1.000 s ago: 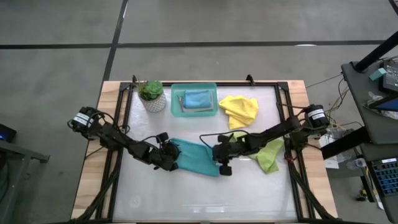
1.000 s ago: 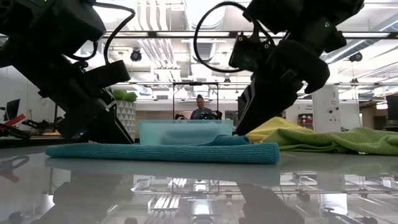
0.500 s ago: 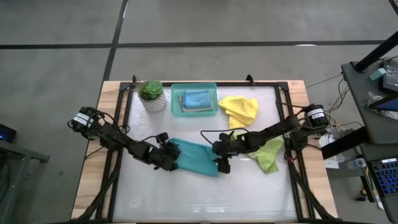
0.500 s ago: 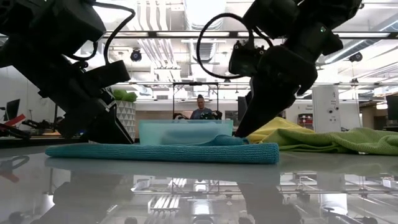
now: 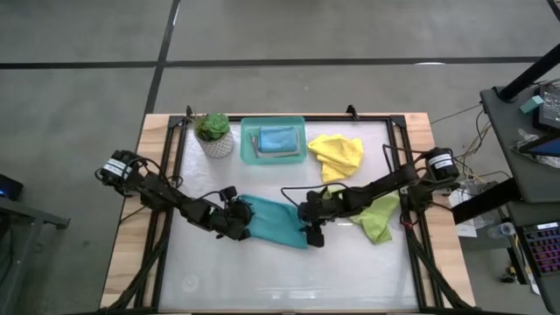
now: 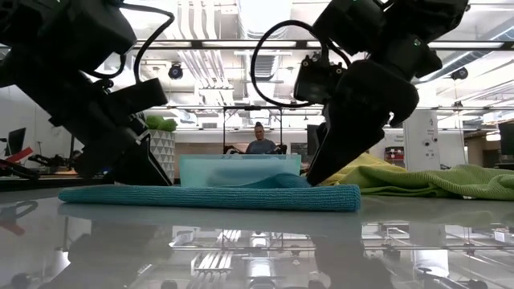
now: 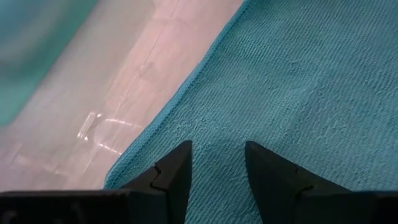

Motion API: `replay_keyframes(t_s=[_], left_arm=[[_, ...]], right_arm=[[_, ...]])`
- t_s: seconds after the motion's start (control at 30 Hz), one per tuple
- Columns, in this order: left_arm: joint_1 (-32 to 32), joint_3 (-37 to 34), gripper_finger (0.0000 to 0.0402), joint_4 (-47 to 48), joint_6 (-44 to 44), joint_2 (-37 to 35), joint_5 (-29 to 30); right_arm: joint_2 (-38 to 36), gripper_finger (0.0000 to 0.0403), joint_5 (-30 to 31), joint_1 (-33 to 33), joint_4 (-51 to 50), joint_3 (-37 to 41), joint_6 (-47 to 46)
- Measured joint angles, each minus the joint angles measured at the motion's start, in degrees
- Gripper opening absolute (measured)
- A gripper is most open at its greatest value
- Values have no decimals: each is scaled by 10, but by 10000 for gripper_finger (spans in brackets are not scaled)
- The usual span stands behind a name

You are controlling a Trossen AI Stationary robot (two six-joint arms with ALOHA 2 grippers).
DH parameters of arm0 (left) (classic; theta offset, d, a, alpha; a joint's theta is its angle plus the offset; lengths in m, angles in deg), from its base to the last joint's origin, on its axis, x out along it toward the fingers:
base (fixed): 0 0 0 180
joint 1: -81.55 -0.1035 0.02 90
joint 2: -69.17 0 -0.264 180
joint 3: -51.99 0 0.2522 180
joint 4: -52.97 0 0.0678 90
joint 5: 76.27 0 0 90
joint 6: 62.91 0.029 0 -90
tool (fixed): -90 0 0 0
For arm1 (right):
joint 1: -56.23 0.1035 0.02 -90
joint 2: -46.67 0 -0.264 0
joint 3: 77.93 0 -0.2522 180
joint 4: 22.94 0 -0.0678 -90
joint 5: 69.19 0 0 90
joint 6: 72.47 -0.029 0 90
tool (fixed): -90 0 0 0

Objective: Fold microfiber towels
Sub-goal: Fold the light blue microfiber cloth

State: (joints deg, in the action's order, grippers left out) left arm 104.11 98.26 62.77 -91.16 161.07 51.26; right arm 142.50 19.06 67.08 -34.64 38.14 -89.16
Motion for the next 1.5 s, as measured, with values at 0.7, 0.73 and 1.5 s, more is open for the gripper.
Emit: replay_keyframes(t_s=[0.7,0.73,1.5], left_arm=[[-1,-1,134,1,0,0,0],[-1,-1,134,1,0,0,0],[-1,-1,134,3,0,0,0]], right_arm=[[3,150,-2,1,-1,-18,3],[4,146,-2,1,-1,-18,2],[-17,9,79,-29,-194,-59,78]])
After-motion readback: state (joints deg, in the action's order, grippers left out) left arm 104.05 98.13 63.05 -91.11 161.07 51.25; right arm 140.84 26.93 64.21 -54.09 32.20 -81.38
